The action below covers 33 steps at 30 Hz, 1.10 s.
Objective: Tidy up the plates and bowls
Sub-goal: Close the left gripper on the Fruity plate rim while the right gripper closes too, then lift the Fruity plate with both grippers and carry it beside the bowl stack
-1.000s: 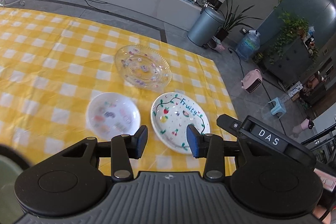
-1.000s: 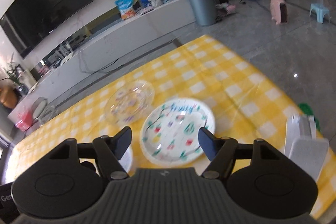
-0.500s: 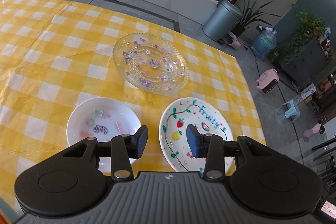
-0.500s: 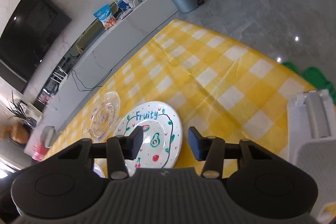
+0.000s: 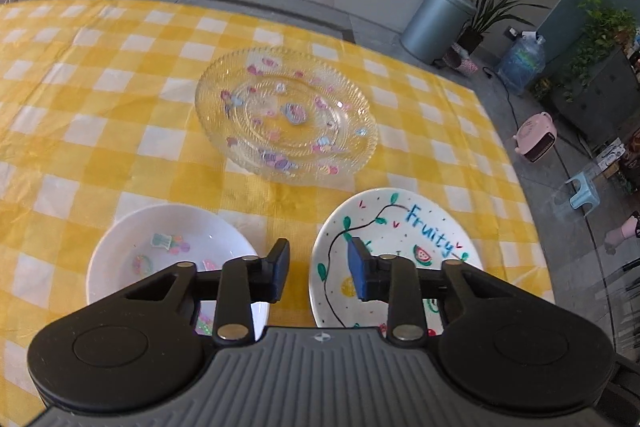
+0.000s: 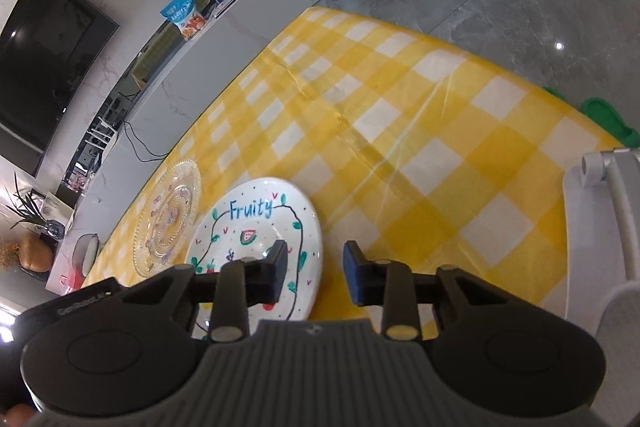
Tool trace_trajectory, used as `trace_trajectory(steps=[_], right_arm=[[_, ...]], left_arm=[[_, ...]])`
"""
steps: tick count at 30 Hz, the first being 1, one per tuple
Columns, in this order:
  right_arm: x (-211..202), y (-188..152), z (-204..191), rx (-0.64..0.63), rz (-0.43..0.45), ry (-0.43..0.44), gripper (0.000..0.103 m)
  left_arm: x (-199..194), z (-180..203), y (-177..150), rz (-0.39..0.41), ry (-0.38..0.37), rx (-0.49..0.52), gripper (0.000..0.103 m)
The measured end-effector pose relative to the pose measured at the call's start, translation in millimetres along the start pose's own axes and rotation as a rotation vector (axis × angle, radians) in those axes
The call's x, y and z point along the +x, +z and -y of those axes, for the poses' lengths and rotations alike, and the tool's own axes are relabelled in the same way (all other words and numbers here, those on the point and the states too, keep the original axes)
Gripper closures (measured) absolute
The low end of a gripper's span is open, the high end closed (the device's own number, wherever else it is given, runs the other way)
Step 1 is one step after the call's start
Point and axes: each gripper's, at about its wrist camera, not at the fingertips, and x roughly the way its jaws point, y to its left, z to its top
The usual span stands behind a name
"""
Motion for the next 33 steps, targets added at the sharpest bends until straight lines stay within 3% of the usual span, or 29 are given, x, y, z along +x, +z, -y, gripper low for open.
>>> trace_trajectory(steps=[6, 10, 17, 33], right_arm=[[3.4, 2.3, 8.7, 0.059, -0.001, 0.035, 0.078], [5.4, 3.0, 12.7, 0.090, -0.005, 0.048, 0.087], [9.5, 2.5, 15.2, 0.112, -0.025, 0.065, 0.098], [-4.5, 2.8, 9.7, 0.065, -0.010, 0.061, 0.098]], left_arm=[[6.0, -2.0, 0.8, -0.004, -0.002, -0.011, 0.076], [9.2, -0.2, 2.5, -0.013, -0.014, -0.017, 0.085], [9.3, 1.7, 0.6, 0.000, -0.007, -0.014, 0.087], [-14.1, 11.1, -3.4, 0.040, -0.001, 0.017, 0.089]])
